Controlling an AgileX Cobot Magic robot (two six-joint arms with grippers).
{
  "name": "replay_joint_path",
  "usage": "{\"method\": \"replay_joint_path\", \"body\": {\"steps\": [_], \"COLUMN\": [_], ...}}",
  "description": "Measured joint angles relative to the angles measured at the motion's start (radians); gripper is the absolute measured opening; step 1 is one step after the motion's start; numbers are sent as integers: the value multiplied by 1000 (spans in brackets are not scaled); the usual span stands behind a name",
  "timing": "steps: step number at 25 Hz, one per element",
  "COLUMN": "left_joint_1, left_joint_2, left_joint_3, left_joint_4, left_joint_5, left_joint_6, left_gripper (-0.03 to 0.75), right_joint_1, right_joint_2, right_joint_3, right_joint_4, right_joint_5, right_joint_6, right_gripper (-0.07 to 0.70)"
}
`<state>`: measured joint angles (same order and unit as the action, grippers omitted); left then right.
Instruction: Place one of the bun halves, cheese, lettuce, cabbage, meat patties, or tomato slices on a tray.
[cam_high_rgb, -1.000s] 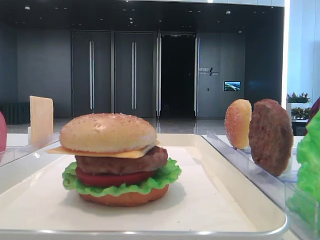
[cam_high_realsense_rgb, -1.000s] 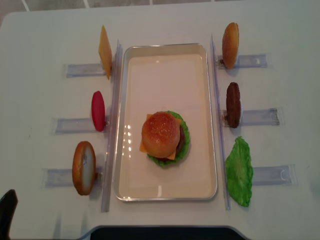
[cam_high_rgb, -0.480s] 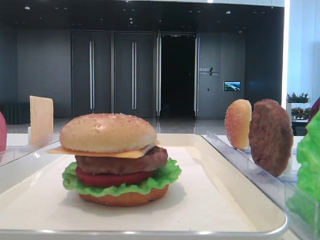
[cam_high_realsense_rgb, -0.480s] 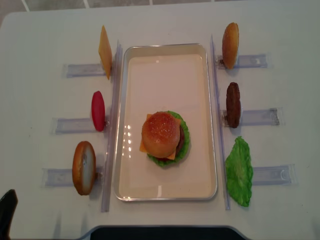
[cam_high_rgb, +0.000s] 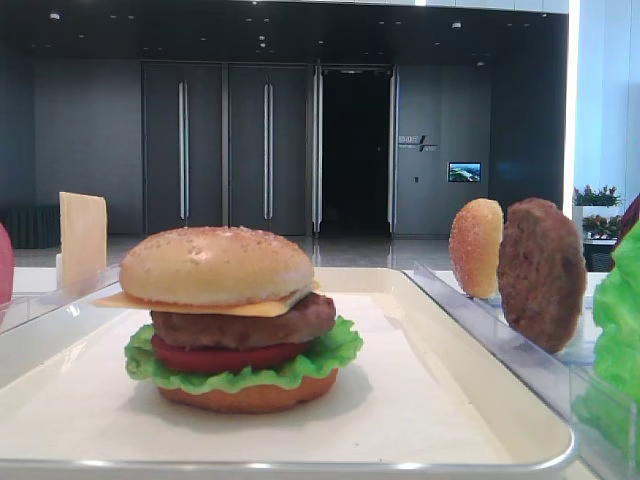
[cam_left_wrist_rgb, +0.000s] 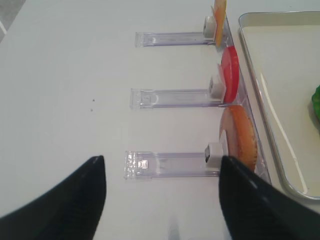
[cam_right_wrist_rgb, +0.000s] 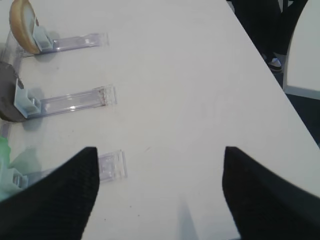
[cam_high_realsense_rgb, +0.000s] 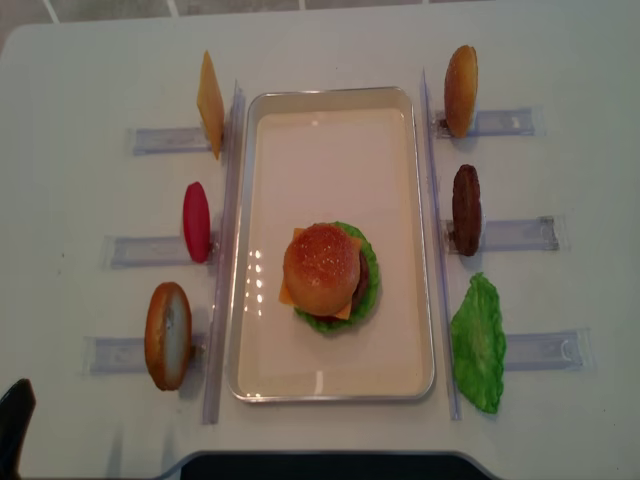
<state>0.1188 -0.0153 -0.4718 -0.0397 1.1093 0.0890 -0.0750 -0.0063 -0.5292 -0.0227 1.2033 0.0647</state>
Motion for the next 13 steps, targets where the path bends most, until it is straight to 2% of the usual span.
{"method": "replay_joint_path", "body": {"steps": [2, 4, 13], "left_joint_1": [0, 0, 0], "left_joint_2": [0, 0, 0], "left_joint_3": [0, 0, 0], "left_joint_4": [0, 0, 0], "left_joint_5": [0, 0, 0], "left_joint_6": [0, 0, 0], "left_gripper": [534, 534, 534], "right_joint_1": [0, 0, 0], "right_joint_2": [-1, -1, -1], "right_joint_3": [17, 30, 31], "right_joint_4": [0, 0, 0], "right_joint_5": [-37, -50, -63], "right_joint_6": [0, 0, 0], "right_gripper": [521, 521, 521]}}
